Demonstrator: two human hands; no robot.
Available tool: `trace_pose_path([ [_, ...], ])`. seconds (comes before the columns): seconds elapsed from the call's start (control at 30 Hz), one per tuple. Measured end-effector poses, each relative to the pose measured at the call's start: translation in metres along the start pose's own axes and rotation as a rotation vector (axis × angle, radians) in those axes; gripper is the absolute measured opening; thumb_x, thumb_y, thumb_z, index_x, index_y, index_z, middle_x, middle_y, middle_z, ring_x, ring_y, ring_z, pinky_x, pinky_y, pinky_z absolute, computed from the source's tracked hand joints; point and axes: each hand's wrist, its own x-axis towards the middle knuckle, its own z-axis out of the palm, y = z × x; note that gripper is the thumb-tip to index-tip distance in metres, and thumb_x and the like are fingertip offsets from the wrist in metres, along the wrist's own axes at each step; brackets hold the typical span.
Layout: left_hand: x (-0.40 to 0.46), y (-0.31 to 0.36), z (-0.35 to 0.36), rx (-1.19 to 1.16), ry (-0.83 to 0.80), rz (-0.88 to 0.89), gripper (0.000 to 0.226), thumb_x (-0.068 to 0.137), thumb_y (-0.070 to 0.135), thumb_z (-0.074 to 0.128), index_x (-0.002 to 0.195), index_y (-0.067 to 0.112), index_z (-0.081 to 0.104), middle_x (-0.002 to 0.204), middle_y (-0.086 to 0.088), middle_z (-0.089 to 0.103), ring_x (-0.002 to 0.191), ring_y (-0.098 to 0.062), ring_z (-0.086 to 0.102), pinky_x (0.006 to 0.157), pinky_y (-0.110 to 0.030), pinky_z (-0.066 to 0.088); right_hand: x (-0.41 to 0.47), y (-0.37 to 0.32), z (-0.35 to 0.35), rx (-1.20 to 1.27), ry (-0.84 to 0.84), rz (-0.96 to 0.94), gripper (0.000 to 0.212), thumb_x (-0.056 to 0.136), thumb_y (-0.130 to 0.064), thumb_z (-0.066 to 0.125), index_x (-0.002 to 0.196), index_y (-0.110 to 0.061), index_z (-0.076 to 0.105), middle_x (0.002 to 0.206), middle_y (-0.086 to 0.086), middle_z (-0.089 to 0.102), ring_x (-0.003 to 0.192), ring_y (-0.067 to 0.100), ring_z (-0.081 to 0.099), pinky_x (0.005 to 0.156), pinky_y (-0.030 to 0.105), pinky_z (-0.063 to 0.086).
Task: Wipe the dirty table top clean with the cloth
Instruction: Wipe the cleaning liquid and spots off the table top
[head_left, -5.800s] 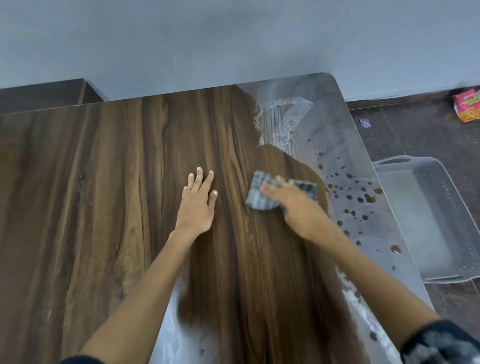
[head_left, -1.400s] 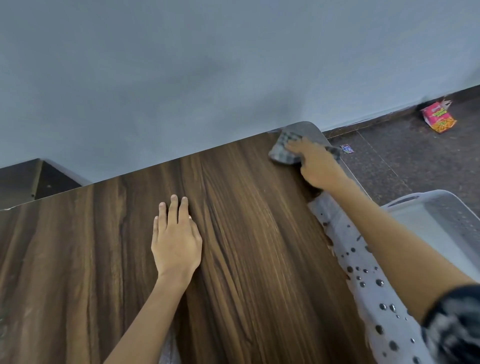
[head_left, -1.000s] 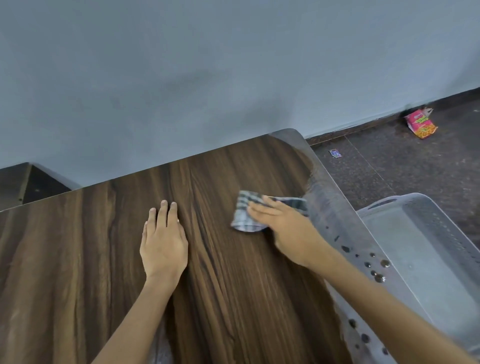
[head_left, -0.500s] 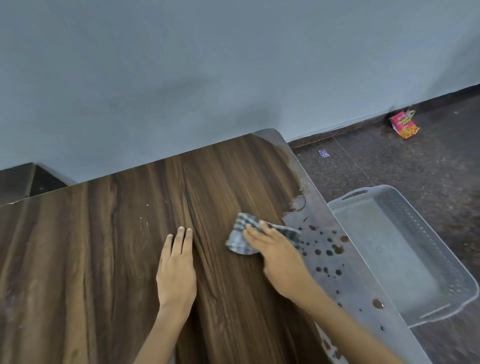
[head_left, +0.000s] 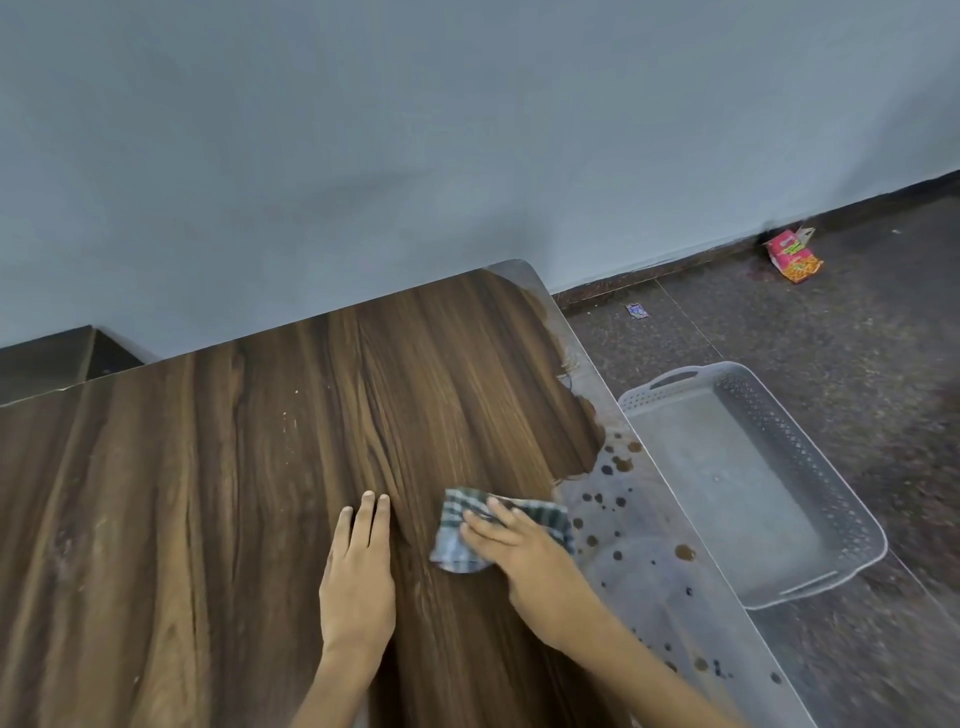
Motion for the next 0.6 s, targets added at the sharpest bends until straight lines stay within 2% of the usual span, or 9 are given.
trace_pose_path([
  [0.07, -0.007, 0.000, 0.001, 0.005, -0.004, 0.002, 0.074, 0.088, -0.007, 0.037, 0.148, 0.020, 0.003, 0.157, 0.006, 0.004, 0.145, -0.017, 0.002, 0.110, -0.025, 0.032, -0.011, 0.018, -0.015, 0.017, 0.111, 0.185, 0.073, 0.079, 0.017, 0.049, 0.140, -0.020, 0.036, 0.145, -0.015, 0.027, 0.140, 0.008, 0.014, 0.113, 0.023, -0.005],
  [0.1, -0.008, -0.001, 0.002, 0.004, -0.005, 0.004, 0.075, 0.088, -0.007, 0.038, 0.148, 0.020, 0.004, 0.157, 0.006, 0.004, 0.145, -0.017, 0.002, 0.109, -0.025, 0.033, -0.003, 0.030, -0.024, 0.014, 0.192, 0.286, 0.071, 0.082, 0.017, 0.044, 0.142, -0.021, 0.033, 0.148, -0.011, 0.026, 0.142, 0.011, 0.012, 0.114, 0.021, -0.004],
  [0.13, -0.009, -0.002, 0.002, -0.001, -0.002, 0.009, 0.074, 0.088, -0.008, 0.038, 0.148, 0.020, 0.005, 0.157, 0.006, 0.005, 0.145, -0.017, 0.002, 0.108, -0.025, 0.034, 0.015, 0.044, -0.031, -0.018, 0.247, 0.371, 0.070, 0.083, 0.016, 0.042, 0.143, -0.019, 0.033, 0.150, -0.006, 0.029, 0.144, 0.017, 0.013, 0.116, 0.024, 0.002],
  [0.23, -0.009, -0.006, 0.008, -0.027, 0.007, 0.017, 0.067, 0.091, -0.004, 0.038, 0.148, 0.020, 0.009, 0.156, 0.006, 0.008, 0.144, -0.017, 0.003, 0.109, -0.026, 0.034, 0.071, 0.054, -0.041, -0.075, 0.293, 0.481, 0.066, 0.085, 0.014, 0.041, 0.143, -0.015, 0.032, 0.152, 0.003, 0.030, 0.143, 0.028, 0.014, 0.117, 0.033, 0.012],
  [0.3, -0.012, -0.008, 0.011, -0.045, 0.008, 0.021, 0.061, 0.094, 0.000, 0.035, 0.148, 0.018, 0.012, 0.156, 0.004, 0.010, 0.144, -0.018, 0.003, 0.113, -0.028, 0.028, 0.081, 0.035, -0.033, -0.011, 0.200, 0.431, 0.065, 0.085, 0.015, 0.040, 0.144, -0.013, 0.032, 0.153, 0.003, 0.027, 0.144, 0.027, 0.012, 0.116, 0.029, 0.006],
  [0.33, -0.013, -0.008, 0.012, -0.052, 0.007, 0.026, 0.057, 0.096, 0.003, 0.033, 0.147, 0.017, 0.014, 0.156, 0.002, 0.011, 0.144, -0.019, 0.004, 0.115, -0.030, 0.024, 0.074, 0.021, -0.024, 0.013, 0.128, 0.346, 0.066, 0.084, 0.016, 0.039, 0.143, -0.012, 0.032, 0.153, 0.003, 0.027, 0.144, 0.025, 0.011, 0.116, 0.026, 0.003],
  [0.4, -0.020, -0.010, 0.017, -0.065, 0.006, 0.031, 0.051, 0.098, 0.007, 0.029, 0.147, 0.015, 0.017, 0.156, -0.001, 0.014, 0.144, -0.021, 0.005, 0.117, -0.032, 0.017, 0.032, -0.004, -0.006, 0.027, -0.019, 0.130, 0.068, 0.083, 0.016, 0.042, 0.143, -0.014, 0.032, 0.153, 0.000, 0.026, 0.145, 0.019, 0.008, 0.115, 0.024, -0.002],
  [0.5, -0.028, -0.012, 0.022, -0.089, 0.020, 0.029, 0.049, 0.098, 0.009, 0.030, 0.146, 0.013, 0.020, 0.155, -0.003, 0.016, 0.144, -0.021, 0.006, 0.118, -0.034, 0.015, -0.045, -0.010, 0.006, 0.055, -0.075, -0.068, 0.065, 0.084, 0.011, 0.044, 0.142, -0.016, 0.034, 0.150, -0.005, 0.031, 0.142, 0.010, 0.005, 0.115, 0.023, -0.004],
  [0.6, -0.038, -0.012, 0.024, -0.111, 0.027, 0.026, 0.047, 0.099, 0.011, 0.029, 0.146, 0.011, 0.020, 0.155, -0.004, 0.017, 0.144, -0.021, 0.007, 0.118, -0.036, 0.015, -0.073, 0.021, -0.010, 0.106, 0.043, 0.146, 0.064, 0.077, 0.018, 0.044, 0.135, -0.009, 0.046, 0.142, 0.003, 0.044, 0.140, 0.019, 0.021, 0.117, 0.027, 0.004],
])
